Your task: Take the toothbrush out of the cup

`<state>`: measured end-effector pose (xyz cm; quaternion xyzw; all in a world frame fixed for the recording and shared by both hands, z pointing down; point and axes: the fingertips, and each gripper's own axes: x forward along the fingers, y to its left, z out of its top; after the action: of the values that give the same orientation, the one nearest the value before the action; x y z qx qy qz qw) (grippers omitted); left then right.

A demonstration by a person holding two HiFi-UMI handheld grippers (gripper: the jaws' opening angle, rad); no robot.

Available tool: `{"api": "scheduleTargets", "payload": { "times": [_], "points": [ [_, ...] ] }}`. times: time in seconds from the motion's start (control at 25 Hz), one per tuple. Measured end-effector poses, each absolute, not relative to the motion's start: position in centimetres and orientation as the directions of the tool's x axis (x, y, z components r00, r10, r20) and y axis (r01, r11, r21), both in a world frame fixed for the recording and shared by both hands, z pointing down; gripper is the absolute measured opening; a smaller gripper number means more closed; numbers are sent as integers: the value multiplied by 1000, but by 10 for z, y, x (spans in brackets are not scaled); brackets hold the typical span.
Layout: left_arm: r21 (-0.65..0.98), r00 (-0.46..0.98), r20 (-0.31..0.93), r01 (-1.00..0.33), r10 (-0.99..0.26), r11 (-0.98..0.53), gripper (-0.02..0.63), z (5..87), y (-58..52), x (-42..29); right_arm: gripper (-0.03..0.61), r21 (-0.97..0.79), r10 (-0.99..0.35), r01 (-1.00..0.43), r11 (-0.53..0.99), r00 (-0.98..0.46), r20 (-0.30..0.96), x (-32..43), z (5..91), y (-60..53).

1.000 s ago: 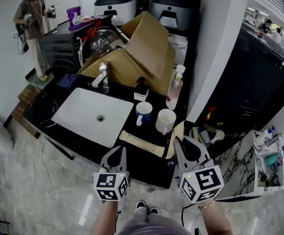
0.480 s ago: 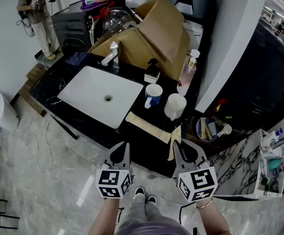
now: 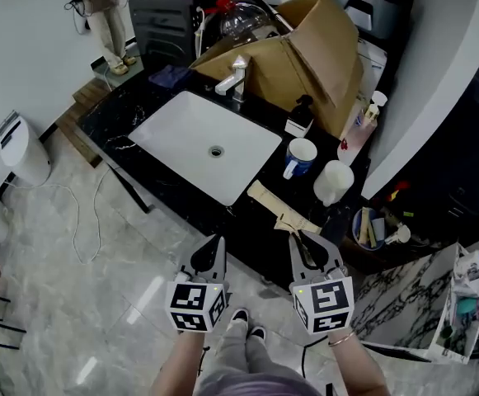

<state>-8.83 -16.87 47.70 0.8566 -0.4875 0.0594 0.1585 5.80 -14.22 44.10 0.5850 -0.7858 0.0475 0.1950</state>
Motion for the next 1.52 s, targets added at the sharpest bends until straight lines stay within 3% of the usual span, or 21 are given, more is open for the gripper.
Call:
{"api": "scheduleTargets", "payload": {
  "times": [0.44,0.96,1.52],
  "points": [
    [243,486,276,-870,-829,-429,2,489,-176,-111,37,255,-835,-877,408,-245,493,25,487,-165],
    [240,478,277,-874,-833,-422,2,488,-181,-111,77,305,-794,-827,471,-247,556,18,505,-168],
    [212,501,262,-864,-825,-457,2,475,-181,-98,98,99,-843,-911,400,-322,431,28,462,-158]
  ]
}}
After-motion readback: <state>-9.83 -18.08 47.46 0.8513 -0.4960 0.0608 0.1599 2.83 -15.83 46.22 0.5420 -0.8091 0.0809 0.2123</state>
